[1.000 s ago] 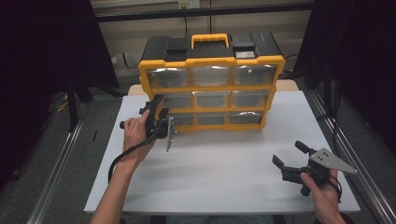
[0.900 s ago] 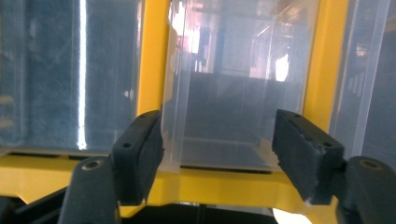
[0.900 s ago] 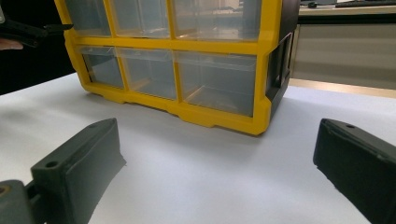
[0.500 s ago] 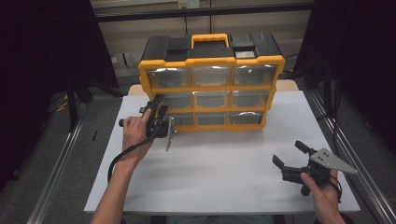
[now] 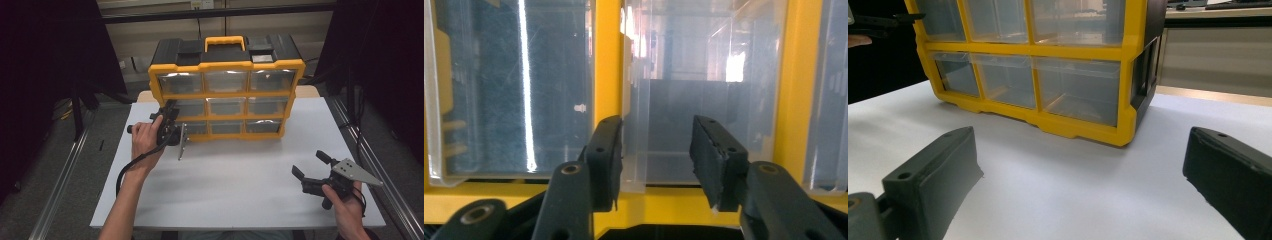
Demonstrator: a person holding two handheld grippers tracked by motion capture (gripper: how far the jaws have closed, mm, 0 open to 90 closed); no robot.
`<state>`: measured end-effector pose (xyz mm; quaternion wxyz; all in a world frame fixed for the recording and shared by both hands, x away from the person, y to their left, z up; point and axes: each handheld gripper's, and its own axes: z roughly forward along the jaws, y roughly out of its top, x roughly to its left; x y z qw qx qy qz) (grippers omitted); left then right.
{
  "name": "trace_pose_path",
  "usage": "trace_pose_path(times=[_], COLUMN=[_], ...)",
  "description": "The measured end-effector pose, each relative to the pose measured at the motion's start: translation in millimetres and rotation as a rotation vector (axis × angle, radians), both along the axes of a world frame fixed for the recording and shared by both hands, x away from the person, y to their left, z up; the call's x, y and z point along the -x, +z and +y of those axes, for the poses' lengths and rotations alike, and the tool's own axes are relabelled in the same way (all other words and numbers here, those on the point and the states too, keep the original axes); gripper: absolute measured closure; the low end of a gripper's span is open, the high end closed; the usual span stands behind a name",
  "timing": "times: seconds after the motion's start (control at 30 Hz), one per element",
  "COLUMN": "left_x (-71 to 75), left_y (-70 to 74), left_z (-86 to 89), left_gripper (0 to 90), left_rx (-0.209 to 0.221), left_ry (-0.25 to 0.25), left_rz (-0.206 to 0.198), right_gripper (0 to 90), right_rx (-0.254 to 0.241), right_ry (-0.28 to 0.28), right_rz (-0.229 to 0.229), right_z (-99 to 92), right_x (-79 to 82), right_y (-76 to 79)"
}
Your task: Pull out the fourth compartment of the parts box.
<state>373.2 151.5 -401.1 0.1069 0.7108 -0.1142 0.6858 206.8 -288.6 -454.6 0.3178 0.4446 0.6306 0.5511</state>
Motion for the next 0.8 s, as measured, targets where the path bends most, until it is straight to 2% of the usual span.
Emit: trace_pose_path(times=[0.03,0.13,0.17,0.2,0.23,0.27,0.33,0.37,0.4,0.47,0.53,0.6,0.77,0.8], left_x=[1.9,1.8,2.2,2.4,0.6,1.4,0.9,1.6,0.5,0.5,1.2,0.8,0.8,0.8], left_y=[1.9,3.3,5.1,5.1,2.8,4.1,4.6,5.0,4.7,4.3,6.3,5.6,6.0,5.5], left_z=[0.5,1.7,1.5,1.3,0.8,0.6,0.2,0.8,1.2,1.4,1.2,1.4,1.3,1.4], left_gripper=[60.0,65.9,67.5,68.6,70.4,71.3,73.3,74.7,75.3,76.1,77.0,78.5,79.1,79.1], left_rx=[-0.012,0.0,-0.013,-0.017,0.02,0.003,0.015,0.014,0.027,0.039,0.02,0.034,0.028,0.035], left_ry=[0.02,0.007,0.008,0.016,-0.012,0.002,-0.013,0.001,-0.016,-0.018,-0.013,-0.013,-0.018,-0.013], left_rz=[0.005,0.008,-0.01,-0.006,0.0,-0.003,-0.012,-0.006,0.002,0.0,-0.012,-0.005,-0.017,-0.008], right_gripper=[0.9,0.9,1.0,1.0,1.0,1.0,1.0,0.9,0.8,0.8,0.8,0.8,0.8,0.8], right_rx=[0.0,-0.003,-0.002,-0.001,-0.002,-0.002,-0.003,0.0,-0.001,0.001,0.002,0.002,-0.001,-0.002], right_ry=[0.002,0.003,0.003,0.002,0.001,0.004,0.002,0.003,0.001,0.0,0.0,0.0,0.001,0.002], right_rz=[0.0,0.003,0.003,0.003,0.002,0.006,0.002,0.001,0.0,0.002,0.002,0.002,0.002,0.002], right_z=[0.2,0.5,0.0,-0.1,-0.2,-0.4,0.0,0.0,0.2,0.3,0.4,0.4,0.1,0.0], right_x=[0.0,0.5,0.8,0.8,0.7,0.9,0.4,0.2,0.1,-0.1,-0.2,-0.1,0.1,0.1], right_y=[0.1,0.3,0.1,0.1,0.0,0.0,-0.2,-0.3,-0.3,-0.4,-0.4,-0.4,-0.4,-0.4])
